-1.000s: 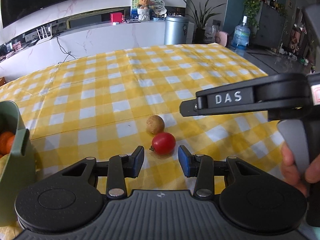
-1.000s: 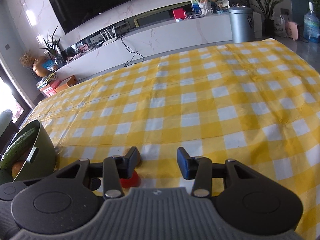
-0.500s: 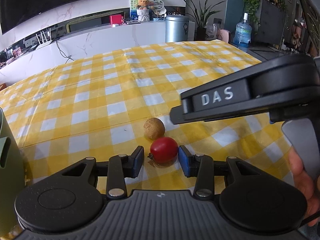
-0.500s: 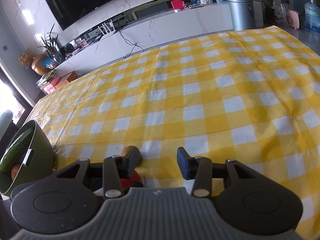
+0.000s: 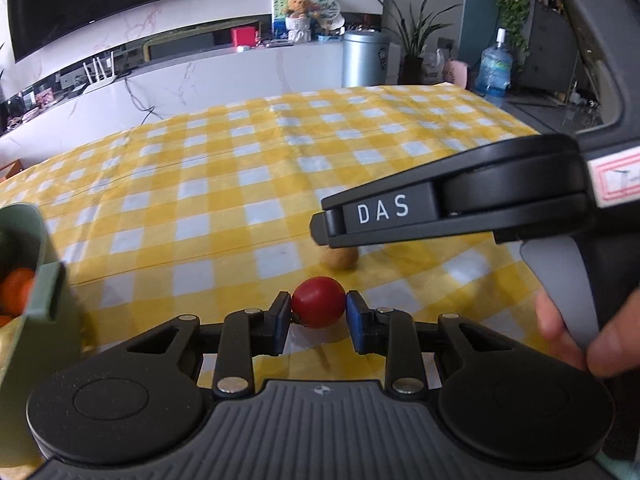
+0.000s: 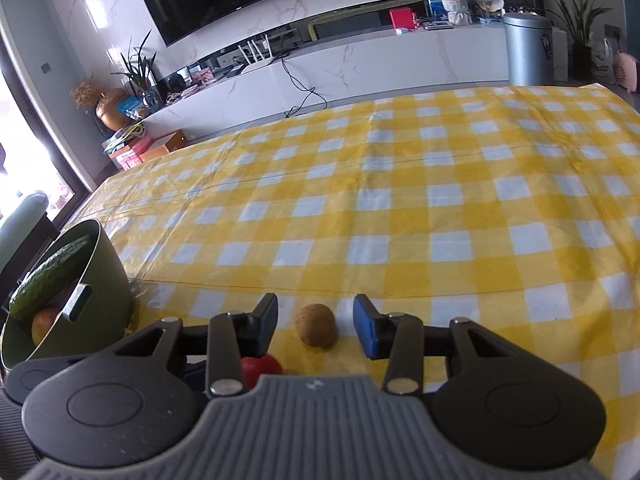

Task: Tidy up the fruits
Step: 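Grasp the red cherry tomato with the left tool while the right tool grasps the brown kiwi, then carry the tomato into the colander with the left tool while the right tool carries the kiwi there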

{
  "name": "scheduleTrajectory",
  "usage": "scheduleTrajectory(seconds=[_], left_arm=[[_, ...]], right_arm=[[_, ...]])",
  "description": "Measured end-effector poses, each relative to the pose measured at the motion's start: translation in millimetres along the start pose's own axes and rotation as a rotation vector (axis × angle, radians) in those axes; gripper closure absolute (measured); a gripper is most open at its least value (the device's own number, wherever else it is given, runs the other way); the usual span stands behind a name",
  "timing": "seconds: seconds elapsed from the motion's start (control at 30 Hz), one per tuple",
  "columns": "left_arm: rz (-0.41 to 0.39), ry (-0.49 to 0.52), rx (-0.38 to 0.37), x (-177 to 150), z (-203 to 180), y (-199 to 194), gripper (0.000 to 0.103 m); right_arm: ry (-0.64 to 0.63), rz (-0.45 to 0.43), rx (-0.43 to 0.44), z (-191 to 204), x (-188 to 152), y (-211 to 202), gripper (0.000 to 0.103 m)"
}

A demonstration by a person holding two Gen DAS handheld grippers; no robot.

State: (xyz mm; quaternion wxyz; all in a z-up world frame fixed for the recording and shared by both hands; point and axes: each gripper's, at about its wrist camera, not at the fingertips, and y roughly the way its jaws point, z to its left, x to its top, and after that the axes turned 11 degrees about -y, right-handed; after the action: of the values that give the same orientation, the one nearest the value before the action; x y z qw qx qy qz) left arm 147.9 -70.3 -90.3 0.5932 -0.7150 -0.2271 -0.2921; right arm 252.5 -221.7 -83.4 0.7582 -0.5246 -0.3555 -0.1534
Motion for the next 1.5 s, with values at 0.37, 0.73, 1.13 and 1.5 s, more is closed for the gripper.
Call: scheduleTrajectory(seconds=[0.37,0.73,1.13,1.5], left_arm=[[0.015,-0.029,0.024,2.2,18.1,-12.6,0.070],[-0.022,-0.072,0.011,12.5,28.9,-48.7,0.070],[-0.100,-0.160,0.026,31.0,61.9,-110.8,0.070],[-0.143,-0.317,0.056,37.5,108.7,-140.5,0.070]], right_arm=[[-0.065,0.063,-0.029,11.3,-2.7,15.4,0.073],[-0.074,0.054,-0.014,14.6,-2.7,9.9,0.082],[-0.191,-0.058,0.029,51.3,-6.1,-24.6,0.082],[-0.272,-0.175,0.157,105.0,-0.9,-67.7,0.082]])
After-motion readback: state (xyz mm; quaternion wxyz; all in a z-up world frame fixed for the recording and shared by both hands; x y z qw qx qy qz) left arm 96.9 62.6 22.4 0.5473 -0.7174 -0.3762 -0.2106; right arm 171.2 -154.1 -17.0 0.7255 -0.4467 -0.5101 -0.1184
